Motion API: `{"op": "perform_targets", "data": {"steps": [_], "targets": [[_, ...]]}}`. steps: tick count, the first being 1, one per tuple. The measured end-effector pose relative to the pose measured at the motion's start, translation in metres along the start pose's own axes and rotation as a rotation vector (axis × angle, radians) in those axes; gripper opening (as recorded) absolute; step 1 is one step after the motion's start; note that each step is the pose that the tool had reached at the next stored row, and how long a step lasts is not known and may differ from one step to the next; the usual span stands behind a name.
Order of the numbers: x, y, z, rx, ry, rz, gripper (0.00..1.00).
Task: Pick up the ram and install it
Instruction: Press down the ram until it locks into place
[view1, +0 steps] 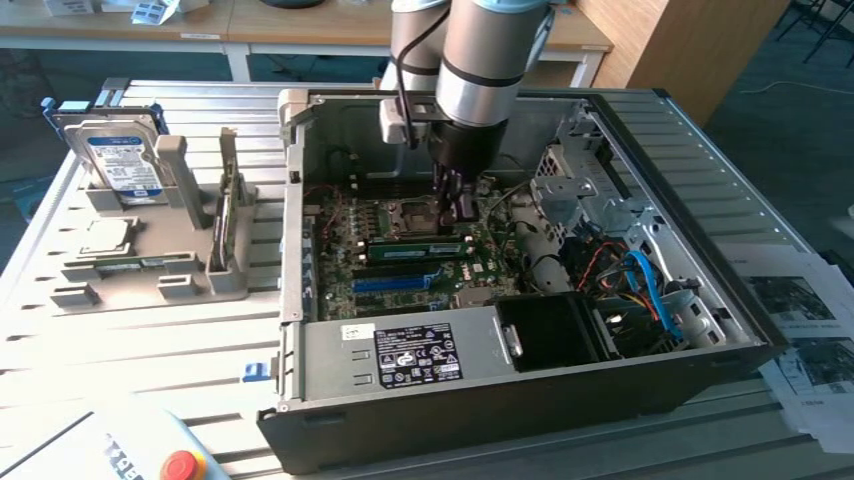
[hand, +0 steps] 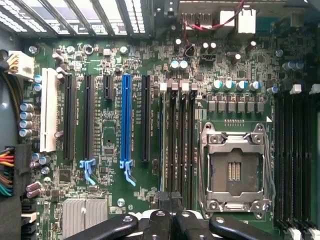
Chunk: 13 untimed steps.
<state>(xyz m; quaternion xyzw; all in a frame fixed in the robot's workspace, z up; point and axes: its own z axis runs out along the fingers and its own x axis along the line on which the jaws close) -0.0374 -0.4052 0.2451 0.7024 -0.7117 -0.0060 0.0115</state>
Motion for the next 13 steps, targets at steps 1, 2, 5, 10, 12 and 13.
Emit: {"op": "perform_targets", "data": {"steps": [1, 2, 5, 10, 12, 13], "targets": [[0.000, 0.0010, 0.0000, 0.0000, 0.0000, 0.000, 0.10], [0.000, 0.0020, 0.0001, 0.0000, -0.0001, 0.000, 0.10], [0.000, 0.0049, 0.0001, 0.0000, 0.0000, 0.000, 0.10], [0.000, 0.0099, 0.0003, 0.0000, 0.0000, 0.000, 0.10], [0.000, 0.0121, 0.0003, 0.0000, 0.0000, 0.000, 0.10], [0.000, 0.0132, 0.0003, 0.0000, -0.0001, 0.000, 0.10]]}}
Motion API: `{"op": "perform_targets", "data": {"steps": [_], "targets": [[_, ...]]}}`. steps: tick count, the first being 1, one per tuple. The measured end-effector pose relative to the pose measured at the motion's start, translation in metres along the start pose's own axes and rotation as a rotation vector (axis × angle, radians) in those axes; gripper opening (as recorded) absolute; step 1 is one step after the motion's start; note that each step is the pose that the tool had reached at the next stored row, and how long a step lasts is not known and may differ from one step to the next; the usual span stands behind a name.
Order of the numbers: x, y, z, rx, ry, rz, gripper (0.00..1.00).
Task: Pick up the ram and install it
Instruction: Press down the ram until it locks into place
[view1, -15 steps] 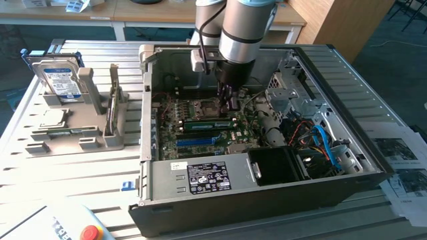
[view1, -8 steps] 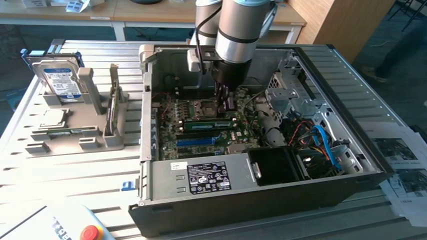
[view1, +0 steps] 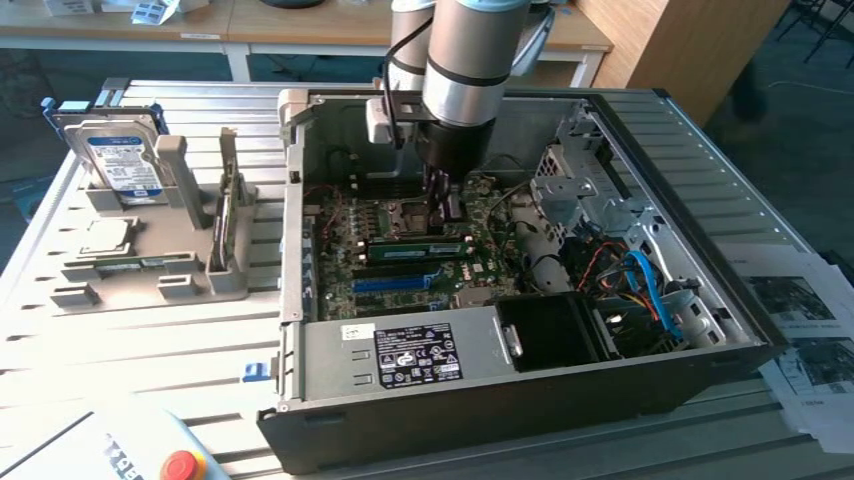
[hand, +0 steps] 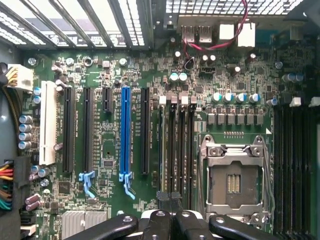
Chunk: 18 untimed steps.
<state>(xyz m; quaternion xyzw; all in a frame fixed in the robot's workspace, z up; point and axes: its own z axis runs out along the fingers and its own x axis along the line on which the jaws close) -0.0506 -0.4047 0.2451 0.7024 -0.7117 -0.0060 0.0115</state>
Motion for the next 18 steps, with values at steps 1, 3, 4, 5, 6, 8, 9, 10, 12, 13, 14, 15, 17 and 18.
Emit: {"op": "perform_targets", "data": {"steps": [1, 3, 4, 5, 6, 8, 9, 10, 12, 13, 14, 15, 17, 18], "targets": [[0.000, 0.0011, 0.0000, 0.0000, 0.0000, 0.000, 0.10], [0.000, 0.0032, 0.0001, 0.0000, 0.0000, 0.000, 0.10], [0.000, 0.0042, 0.0001, 0.0000, 0.0000, 0.000, 0.10], [0.000, 0.0053, 0.0001, 0.0000, 0.0001, 0.000, 0.10], [0.000, 0.0064, 0.0001, 0.0000, 0.0000, 0.000, 0.10], [0.000, 0.0084, 0.0002, 0.0000, 0.0000, 0.000, 0.10], [0.000, 0.0094, 0.0002, 0.0000, 0.0001, 0.000, 0.10], [0.000, 0.0104, 0.0003, 0.0001, 0.0000, 0.000, 0.10], [0.000, 0.0125, 0.0003, 0.0000, 0.0000, 0.000, 0.10], [0.000, 0.0136, 0.0003, 0.0000, 0.0000, 0.000, 0.10], [0.000, 0.0147, 0.0004, 0.0000, 0.0000, 0.000, 0.10], [0.000, 0.0158, 0.0004, 0.0000, 0.0000, 0.000, 0.10], [0.000, 0.0180, 0.0004, 0.0000, 0.0000, 0.000, 0.10], [0.000, 0.0192, 0.0005, 0.0001, 0.0000, 0.000, 0.10]]}}
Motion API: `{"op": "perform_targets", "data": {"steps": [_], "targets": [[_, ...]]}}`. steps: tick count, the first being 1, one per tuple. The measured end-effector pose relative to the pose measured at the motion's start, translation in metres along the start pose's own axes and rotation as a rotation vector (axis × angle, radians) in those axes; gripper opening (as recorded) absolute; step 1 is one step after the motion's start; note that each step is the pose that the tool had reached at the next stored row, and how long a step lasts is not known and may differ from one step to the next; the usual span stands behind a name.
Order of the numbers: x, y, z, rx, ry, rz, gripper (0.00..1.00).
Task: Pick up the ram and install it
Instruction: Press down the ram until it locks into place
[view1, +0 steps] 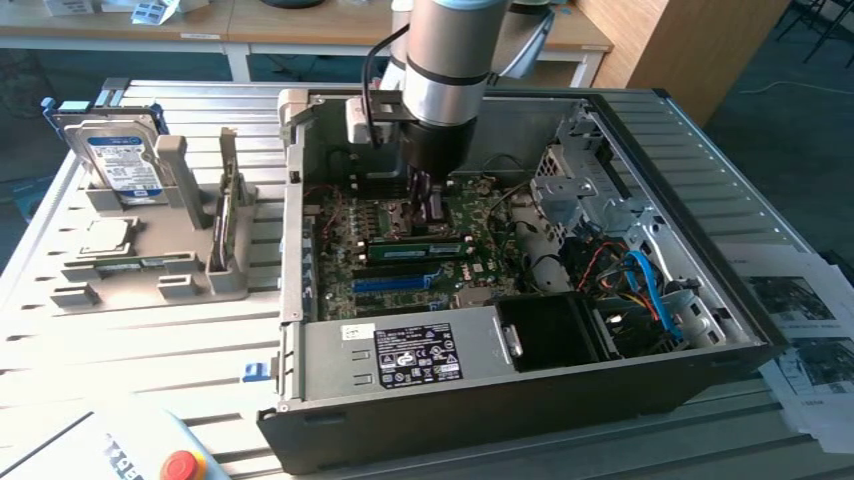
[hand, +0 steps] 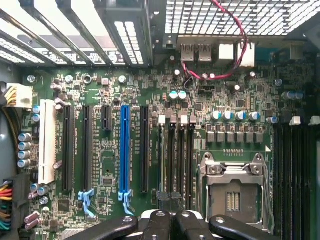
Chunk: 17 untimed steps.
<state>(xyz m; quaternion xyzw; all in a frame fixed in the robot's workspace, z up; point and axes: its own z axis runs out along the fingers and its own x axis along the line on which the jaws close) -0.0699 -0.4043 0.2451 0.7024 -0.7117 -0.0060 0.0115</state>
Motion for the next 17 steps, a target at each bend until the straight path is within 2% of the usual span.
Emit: {"op": "perform_targets", "data": {"steps": [5, 17], "targets": [[-0.0001, 0.0046, 0.0001, 0.0000, 0.0000, 0.000, 0.10], [-0.0001, 0.0046, 0.0050, 0.0000, 0.0001, 0.000, 0.10]]}}
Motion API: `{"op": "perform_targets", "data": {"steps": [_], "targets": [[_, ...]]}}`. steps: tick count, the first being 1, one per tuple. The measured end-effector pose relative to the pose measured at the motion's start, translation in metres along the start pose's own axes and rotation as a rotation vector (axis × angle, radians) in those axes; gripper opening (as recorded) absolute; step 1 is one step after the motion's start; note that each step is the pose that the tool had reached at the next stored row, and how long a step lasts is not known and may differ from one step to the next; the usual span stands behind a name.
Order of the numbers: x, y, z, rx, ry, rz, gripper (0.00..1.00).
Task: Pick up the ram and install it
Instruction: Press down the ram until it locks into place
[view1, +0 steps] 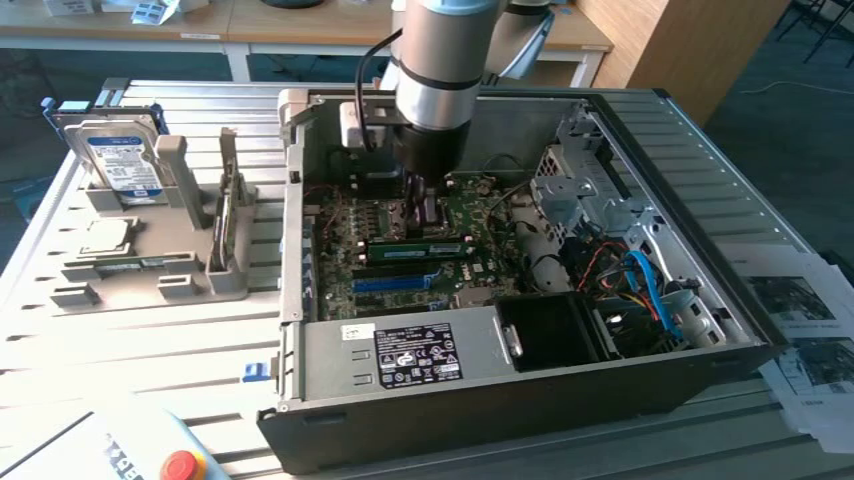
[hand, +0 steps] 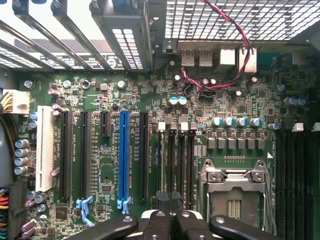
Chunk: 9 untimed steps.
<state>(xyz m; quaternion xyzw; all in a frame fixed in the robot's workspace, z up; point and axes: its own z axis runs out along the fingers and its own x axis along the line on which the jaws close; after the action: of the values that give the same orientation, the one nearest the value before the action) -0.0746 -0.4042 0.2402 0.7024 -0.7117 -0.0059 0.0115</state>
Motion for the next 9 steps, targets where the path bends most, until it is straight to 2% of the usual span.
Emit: {"op": "perform_targets", "data": {"steps": [9], "targets": [[0.0000, -0.0001, 0.0042, -0.0001, 0.0000, 0.000, 0.10]]}}
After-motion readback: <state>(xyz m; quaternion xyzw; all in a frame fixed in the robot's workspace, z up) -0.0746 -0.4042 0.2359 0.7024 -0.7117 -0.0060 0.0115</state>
